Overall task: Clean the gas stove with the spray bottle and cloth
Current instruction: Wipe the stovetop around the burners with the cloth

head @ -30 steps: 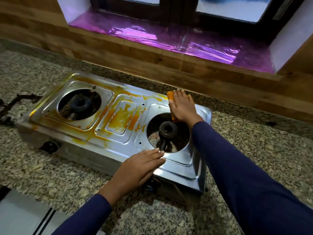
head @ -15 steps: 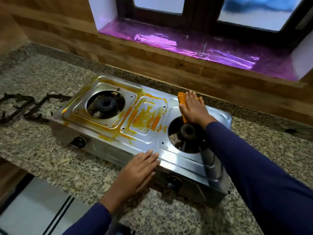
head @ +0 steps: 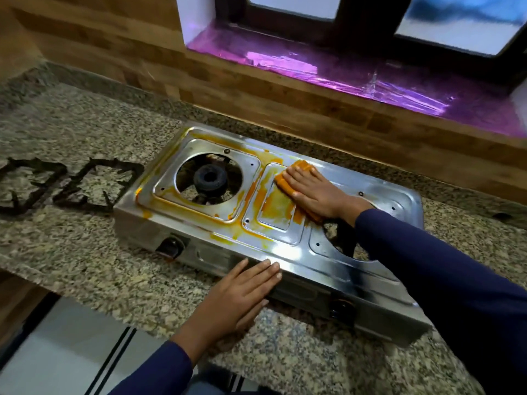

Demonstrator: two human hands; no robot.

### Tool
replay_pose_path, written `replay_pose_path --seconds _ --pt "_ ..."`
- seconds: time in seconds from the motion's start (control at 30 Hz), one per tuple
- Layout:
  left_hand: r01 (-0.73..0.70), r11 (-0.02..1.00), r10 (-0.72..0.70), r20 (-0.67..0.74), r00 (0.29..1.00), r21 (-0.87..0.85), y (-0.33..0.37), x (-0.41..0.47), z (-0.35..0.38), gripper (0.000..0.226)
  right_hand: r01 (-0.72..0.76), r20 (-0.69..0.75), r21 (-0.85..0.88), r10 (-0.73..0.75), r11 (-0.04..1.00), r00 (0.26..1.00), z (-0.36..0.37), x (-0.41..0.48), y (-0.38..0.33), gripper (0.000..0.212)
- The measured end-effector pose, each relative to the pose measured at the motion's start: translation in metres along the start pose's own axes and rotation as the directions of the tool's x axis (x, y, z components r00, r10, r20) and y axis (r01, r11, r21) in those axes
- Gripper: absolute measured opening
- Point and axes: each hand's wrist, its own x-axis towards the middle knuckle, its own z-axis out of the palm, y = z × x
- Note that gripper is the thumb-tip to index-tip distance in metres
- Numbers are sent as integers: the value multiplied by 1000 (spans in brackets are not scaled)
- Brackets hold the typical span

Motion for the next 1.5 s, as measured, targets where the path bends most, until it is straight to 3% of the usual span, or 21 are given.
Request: replay_pose_path --seconds 0.13,0.33,0.4,0.5,0.6,0.67,0.73,0.8,0.9,1.0,1.17,1.27,1.4,1.5 --pt "-164 986 164 38 986 1 -26 -1 -4 51 -25 28 93 23 995 999 11 -39 -27 77" --pt "-322 947 322 16 947 2 -62 0 -14 49 -294 -32 186 305 938 952 33 -65 -97 87" --pt "-330 944 330 -9 944 -4 -79 -5 -18 47 -451 -37 202 467 869 883 38 -53 -122 71" --pt "-337 941 337 -44 940 4 -102 -10 -23 47 -652 -76 292 697 700 713 41 -15 -147 61" --pt "-362 932 362 -40 931 7 -113 -16 -25 47 -756 -43 399 834 519 550 26 37 -138 63" --pt "-367 930 366 -38 930 -17 -112 -19 -25 48 -780 -37 422 868 463 495 15 65 -118 64" --pt "-354 934 354 -23 935 -39 -115 -20 -25 49 -761 -57 405 844 508 533 5 90 -97 64" --pt "-352 935 352 -5 936 -40 -115 -20 -26 50 -693 -106 333 756 639 647 -2 107 -80 62" --pt "-351 936 351 6 936 -38 -118 -20 -28 50 -479 -133 185 505 858 853 -10 123 -65 59" --pt "-356 932 360 43 932 -74 -120 -21 -30 51 -260 -99 109 271 959 958 -10 112 -63 55" --pt "-373 924 379 62 923 -86 -122 -18 -32 50 -39 -34 107 43 993 998 7 52 -97 61" --pt "-381 922 385 54 921 -75 -122 -18 -32 49 -17 -15 144 19 989 1000 18 14 -129 58" --pt "-398 913 397 -22 917 -88 -127 -19 -38 44 -124 -13 229 130 965 991 28 -15 -167 65" --pt "-335 931 317 -136 939 -142 -143 -34 -48 39 -350 -32 239 367 906 930 37 -8 -203 74"
